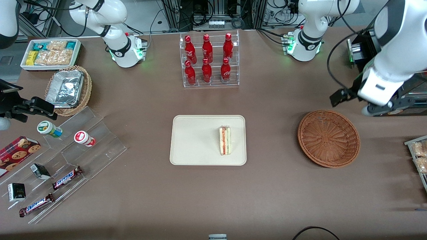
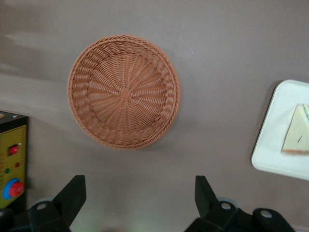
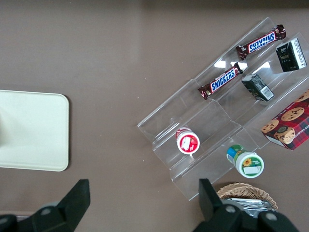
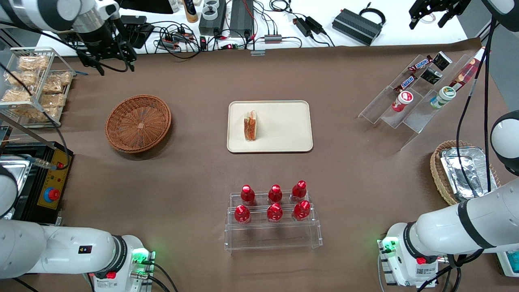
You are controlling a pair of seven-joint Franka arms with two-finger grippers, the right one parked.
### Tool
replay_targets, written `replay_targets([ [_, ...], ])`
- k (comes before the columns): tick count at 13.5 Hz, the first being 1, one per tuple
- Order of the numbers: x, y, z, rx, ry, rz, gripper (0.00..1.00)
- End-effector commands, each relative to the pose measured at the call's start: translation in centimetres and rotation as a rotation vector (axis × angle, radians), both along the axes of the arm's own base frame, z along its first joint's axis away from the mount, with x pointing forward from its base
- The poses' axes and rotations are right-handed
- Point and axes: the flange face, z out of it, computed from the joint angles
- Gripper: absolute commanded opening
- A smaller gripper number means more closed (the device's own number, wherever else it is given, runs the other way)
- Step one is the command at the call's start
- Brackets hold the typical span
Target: Place sandwich from basket to tray
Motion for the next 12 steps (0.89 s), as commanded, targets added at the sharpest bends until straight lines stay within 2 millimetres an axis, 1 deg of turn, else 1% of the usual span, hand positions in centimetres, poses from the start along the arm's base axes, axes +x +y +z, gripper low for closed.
replay_targets([
  [1, -1.6, 0.6, 2.6, 0.018, 0.008, -0.107, 1.0],
  [3, -1.9, 1.0, 4.5, 0.016, 0.014, -0.119, 1.0],
  [5, -1.5, 2.0, 6.5, 0.006, -0.022, -0.102, 1.0],
  [8, -1.4, 3.0, 7.2, -0.025, -0.039, -0.081, 1.0],
  [12, -1.3, 2.9, 7.4, -0.034, -0.04, -0.083, 1.0],
])
